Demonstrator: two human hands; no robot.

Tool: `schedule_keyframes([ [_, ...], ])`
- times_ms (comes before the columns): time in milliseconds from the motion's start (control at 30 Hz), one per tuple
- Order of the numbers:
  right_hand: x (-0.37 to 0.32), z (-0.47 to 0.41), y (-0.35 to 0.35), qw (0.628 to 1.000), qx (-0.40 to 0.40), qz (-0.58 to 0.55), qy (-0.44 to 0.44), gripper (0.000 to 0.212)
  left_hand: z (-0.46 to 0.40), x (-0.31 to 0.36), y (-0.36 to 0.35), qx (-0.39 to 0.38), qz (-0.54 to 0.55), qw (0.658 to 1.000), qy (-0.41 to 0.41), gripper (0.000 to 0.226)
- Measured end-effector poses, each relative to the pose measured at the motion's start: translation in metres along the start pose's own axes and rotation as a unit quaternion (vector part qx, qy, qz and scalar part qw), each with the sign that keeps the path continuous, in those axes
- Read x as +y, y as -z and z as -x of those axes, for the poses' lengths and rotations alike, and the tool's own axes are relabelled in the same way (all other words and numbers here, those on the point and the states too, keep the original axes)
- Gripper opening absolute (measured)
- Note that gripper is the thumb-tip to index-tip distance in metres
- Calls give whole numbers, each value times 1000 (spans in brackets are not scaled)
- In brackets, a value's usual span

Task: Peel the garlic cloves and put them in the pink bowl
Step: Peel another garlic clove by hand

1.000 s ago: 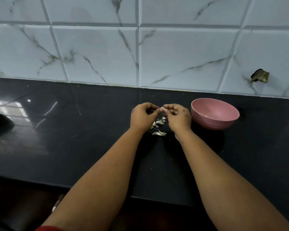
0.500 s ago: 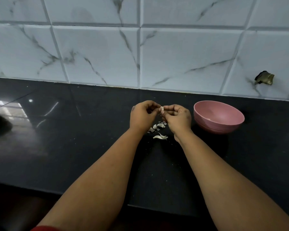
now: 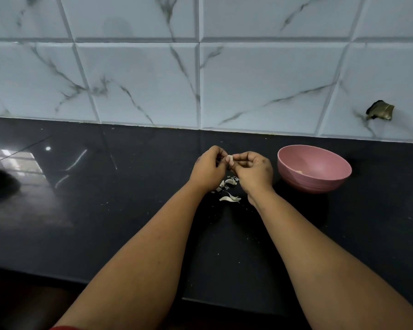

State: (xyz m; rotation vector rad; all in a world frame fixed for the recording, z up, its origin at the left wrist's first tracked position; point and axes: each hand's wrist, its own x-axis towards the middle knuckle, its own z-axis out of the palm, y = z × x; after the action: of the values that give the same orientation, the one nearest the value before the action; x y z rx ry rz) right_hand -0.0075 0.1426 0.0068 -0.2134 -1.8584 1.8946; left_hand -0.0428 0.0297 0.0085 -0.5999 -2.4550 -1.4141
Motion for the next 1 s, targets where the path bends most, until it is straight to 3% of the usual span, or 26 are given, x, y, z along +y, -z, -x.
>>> schedule_keyframes([
  [267,5,-3,-4,998,7,59,22,31,-1,2,0,-17,38,999,26,12],
  [767,0,-2,-6,985,-7,-135,-110,28,2,6,-1,-13,62,997,47,9],
  [1000,1,-10,6,981,-1,-160,-106,24,7,7,7,-6,107,990,87,34],
])
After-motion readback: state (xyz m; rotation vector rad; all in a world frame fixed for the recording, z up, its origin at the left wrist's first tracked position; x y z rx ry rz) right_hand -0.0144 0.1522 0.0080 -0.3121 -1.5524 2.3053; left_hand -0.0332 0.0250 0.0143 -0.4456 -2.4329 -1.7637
